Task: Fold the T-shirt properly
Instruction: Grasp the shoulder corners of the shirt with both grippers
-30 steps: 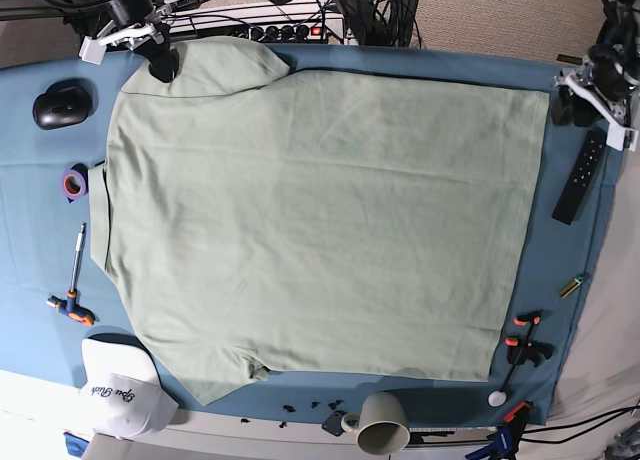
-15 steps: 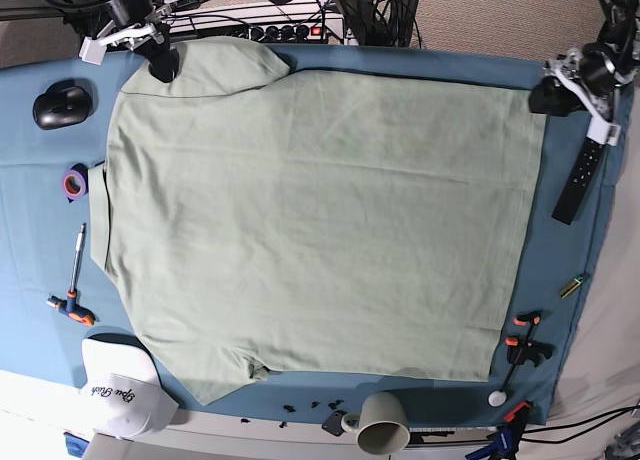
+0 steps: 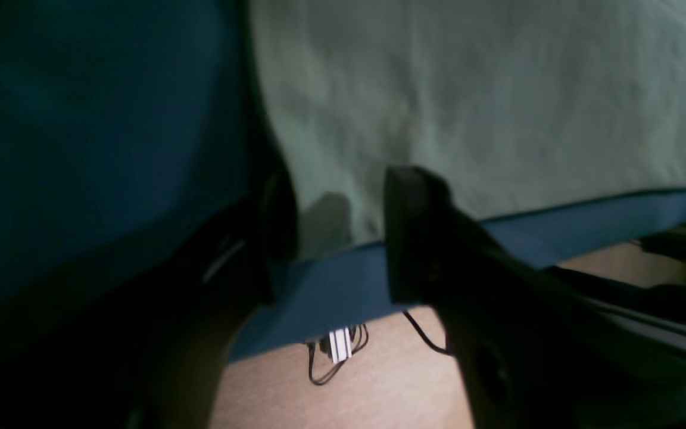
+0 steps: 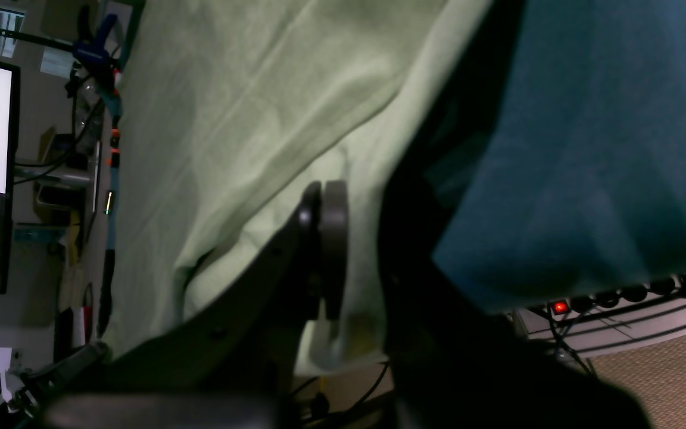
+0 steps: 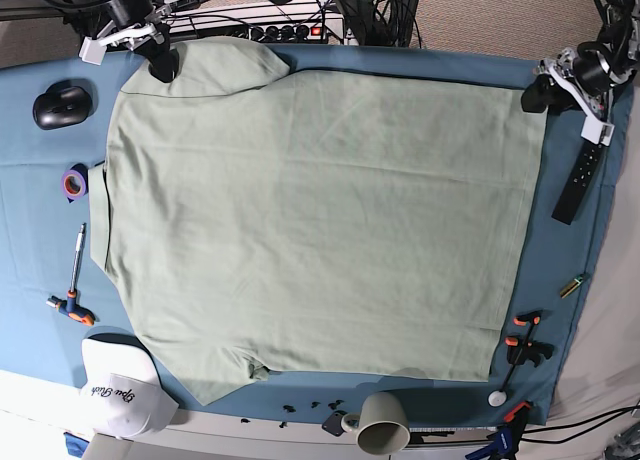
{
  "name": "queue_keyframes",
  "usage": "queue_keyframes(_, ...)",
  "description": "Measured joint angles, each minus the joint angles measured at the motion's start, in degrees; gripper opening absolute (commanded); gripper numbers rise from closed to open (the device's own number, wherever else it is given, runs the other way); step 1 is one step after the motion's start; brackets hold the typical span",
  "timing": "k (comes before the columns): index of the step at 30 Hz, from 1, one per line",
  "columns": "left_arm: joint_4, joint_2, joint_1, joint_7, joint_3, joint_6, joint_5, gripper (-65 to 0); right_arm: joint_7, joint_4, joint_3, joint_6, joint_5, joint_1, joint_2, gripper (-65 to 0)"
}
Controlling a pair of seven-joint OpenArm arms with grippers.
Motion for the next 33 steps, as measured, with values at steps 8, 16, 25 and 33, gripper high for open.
queue_keyframes(8,0.0,0.0,0.0,0.1,0.0,0.0,0.0,-48.9,0.0,0.0,0.0,0.0,0.0,0.0,0.0,-65.0)
queue_keyframes(16,-0.2,0.2,0.1,1.0,0.1,0.0,0.2,-65.0,0.0,0.0,0.0,0.0,0.2,-0.1,0.0,-65.0)
queue_keyframes(25,-0.2,0.2,0.1,0.8,0.1,0.0,0.6,-65.0,-0.2,0.0,0.0,-0.1,1.6,-0.1,0.0,-65.0)
queue_keyframes(33,-0.2,1.2,0.1,0.4,0.1,0.0,0.6,-65.0,-1.8,0.0,0.0,-0.1,1.8,-0.1,0.0,-65.0)
